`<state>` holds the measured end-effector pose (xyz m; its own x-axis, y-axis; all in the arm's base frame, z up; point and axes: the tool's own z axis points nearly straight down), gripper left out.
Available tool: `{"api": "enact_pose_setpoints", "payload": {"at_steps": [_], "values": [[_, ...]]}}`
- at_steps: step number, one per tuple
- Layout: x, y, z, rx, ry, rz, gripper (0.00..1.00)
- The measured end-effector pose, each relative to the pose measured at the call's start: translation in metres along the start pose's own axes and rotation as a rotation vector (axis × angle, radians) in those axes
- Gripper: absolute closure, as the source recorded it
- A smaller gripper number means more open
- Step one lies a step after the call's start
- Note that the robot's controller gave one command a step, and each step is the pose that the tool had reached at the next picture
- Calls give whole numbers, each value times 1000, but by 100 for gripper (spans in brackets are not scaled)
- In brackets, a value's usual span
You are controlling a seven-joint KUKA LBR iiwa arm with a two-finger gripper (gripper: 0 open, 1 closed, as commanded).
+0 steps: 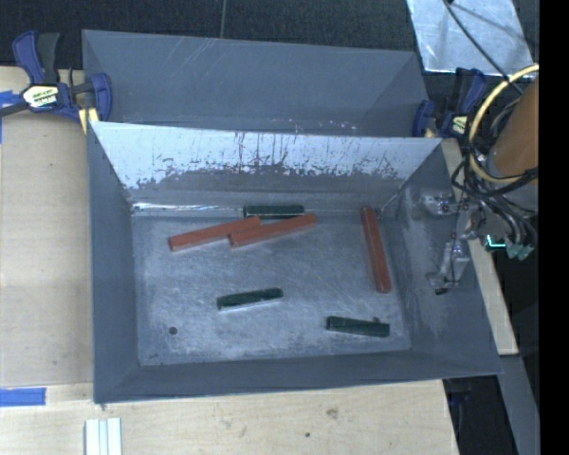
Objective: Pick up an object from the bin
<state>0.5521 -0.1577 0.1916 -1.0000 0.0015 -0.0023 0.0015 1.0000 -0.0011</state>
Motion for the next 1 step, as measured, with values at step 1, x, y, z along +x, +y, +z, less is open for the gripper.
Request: {"api": "enact_pose_setpoints", "payload": {"at_steps": [1], "values": [[26, 59, 120, 1, -1, -100, 0]]}}
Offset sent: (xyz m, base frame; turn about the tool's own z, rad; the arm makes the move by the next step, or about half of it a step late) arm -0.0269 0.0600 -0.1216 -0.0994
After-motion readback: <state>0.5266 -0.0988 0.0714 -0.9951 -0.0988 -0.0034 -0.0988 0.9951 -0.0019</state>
